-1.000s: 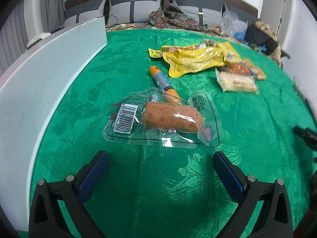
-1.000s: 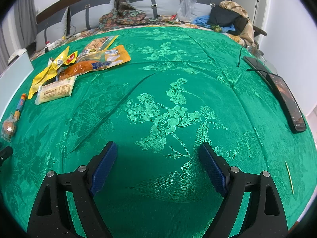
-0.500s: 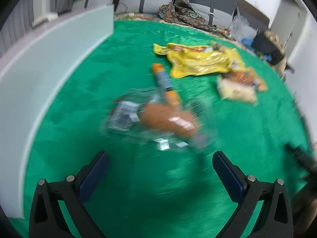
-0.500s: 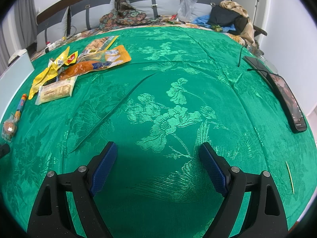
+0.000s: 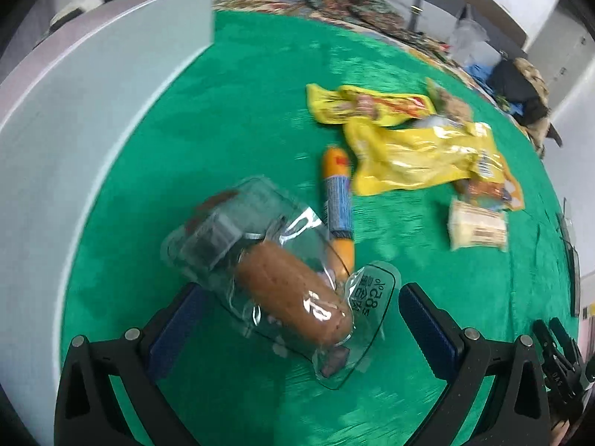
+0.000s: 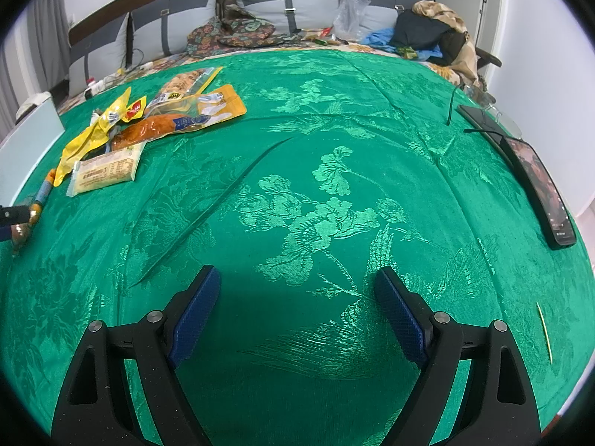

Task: Organize snacks
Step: 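Grasp the vacuum-packed sausage with the left gripper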

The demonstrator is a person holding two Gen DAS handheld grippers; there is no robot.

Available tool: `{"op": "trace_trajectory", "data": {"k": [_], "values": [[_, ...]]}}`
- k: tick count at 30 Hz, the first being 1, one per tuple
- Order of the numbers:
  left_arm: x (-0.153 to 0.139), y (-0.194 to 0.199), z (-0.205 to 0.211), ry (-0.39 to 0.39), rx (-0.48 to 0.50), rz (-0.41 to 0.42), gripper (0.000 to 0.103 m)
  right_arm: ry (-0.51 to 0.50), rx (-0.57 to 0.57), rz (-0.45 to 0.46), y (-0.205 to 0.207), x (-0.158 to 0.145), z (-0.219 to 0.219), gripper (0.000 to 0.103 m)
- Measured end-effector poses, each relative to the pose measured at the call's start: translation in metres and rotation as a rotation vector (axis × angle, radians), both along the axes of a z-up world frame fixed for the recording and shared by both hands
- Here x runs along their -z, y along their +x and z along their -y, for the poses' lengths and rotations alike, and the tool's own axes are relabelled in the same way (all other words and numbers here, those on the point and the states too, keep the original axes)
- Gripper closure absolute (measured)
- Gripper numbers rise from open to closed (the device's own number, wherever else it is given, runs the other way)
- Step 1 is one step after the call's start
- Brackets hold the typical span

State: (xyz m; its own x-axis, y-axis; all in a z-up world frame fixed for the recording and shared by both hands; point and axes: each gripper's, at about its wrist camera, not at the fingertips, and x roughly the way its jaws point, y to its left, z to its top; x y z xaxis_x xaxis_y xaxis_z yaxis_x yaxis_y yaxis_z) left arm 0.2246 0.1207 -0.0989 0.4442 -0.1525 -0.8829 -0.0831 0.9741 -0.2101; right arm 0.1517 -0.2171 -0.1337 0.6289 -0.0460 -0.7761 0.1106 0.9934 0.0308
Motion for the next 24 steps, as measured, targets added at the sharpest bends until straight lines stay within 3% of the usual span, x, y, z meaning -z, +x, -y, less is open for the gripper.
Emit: {"op": "trace_trajectory", "data": {"k": [11, 15, 18, 19, 20, 21, 22, 24], "values": [[-0.003, -0.036, -0.026, 0.016, -0.016, -0.052, 0.001, 0.0, 0.0, 0.0, 0.0, 0.0, 0.0, 0.015], [-0.017, -0.024, -0.025, -0.021, -0.04, 0.002, 0.001, 0.0, 0.001, 0.0, 0.0, 0.0, 0.0, 0.015], [-0.015, -0.004, -0.016, 0.006, -0.042, 0.001, 0.001, 0.0, 0.001, 0.0, 0.0, 0.0, 0.0, 0.015], [-0.009, 0.002, -0.014, 0.024, -0.046, -0.024, 0.003, 0.0, 0.001, 0.0, 0.0, 0.0, 0.0, 0.015], [0.0, 0.006, -0.014, 0.035, -0.059, -0.055, 0.012, 0.0, 0.001, 0.0, 0.0, 0.0, 0.0, 0.015], [-0.001, 0.003, -0.014, 0.063, -0.066, -0.024, 0.019, 0.0, 0.001, 0.0, 0.0, 0.0, 0.0, 0.015], [-0.003, -0.003, -0.014, 0.067, -0.061, 0.003, 0.036, 0.0, 0.001, 0.0, 0.0, 0.0, 0.0, 0.015], [-0.004, -0.012, -0.017, 0.066, -0.045, 0.009, 0.042, 0.0, 0.001, -0.001, 0.0, 0.0, 0.0, 0.015]]}}
